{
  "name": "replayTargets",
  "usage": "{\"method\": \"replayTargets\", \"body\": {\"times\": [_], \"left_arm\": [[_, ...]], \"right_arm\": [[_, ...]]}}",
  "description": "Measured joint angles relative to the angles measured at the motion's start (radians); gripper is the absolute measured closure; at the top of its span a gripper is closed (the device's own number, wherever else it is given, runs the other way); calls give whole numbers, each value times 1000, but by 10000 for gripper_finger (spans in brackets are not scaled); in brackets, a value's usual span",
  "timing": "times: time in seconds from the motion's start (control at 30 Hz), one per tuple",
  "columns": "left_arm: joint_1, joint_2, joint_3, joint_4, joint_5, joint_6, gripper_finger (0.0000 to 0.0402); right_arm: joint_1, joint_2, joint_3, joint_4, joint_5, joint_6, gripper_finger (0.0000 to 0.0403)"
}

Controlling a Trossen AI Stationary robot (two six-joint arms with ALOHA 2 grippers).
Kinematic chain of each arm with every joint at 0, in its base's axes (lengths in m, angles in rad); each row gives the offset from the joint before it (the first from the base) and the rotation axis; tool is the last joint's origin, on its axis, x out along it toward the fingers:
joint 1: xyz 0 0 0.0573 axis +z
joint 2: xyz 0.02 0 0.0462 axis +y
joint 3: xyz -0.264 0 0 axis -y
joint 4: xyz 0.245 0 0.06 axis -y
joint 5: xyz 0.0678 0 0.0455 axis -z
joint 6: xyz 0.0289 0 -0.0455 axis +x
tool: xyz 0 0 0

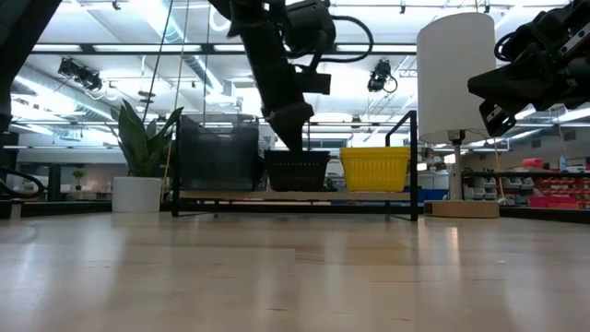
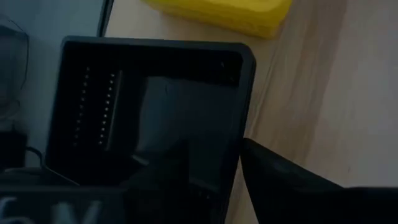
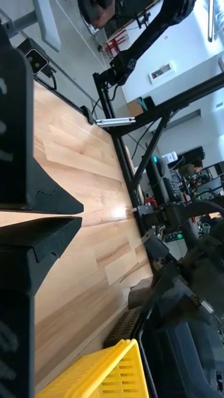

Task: Stack baskets on shelf by color
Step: Adjust the black bin on the shelf, then return to Home Position

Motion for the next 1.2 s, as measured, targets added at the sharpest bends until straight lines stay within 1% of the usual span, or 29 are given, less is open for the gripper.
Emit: {"method": "replayTargets", "body": {"times": [0.27, 0.33, 0.47, 0.57, 0.7, 0.8, 0.9, 1.0, 1.1, 1.2], "left_arm": [[-52, -15, 46, -25, 9, 45, 258], [-72, -39, 46, 9, 9, 57, 262], [-110, -114, 0, 51, 9, 63, 276], [-130, -187, -73, 58, 9, 47, 287], [-149, -314, -217, 114, 9, -16, 301], [-175, -411, -353, 208, 10, -77, 312], [-210, -518, -512, 357, 11, -155, 321], [-251, -609, -706, 557, 11, -245, 330], [-287, -678, -890, 744, 5, -339, 339], [-310, -747, -1033, 875, -20, -416, 351]], "right_arm": [[0, 0, 0, 0, 0, 0, 378], [0, 0, 0, 0, 0, 0, 378], [0, 0, 0, 0, 0, 0, 378], [0, 0, 0, -1, 0, 0, 378], [0, 0, 0, 0, 0, 0, 378], [0, 0, 0, 5, 0, 0, 378], [0, 0, 0, 7, -1, 0, 378], [0, 0, 0, 8, -1, 0, 378], [0, 2, 0, 17, -1, 0, 378], [0, 9, 0, 24, -1, 0, 378]]}}
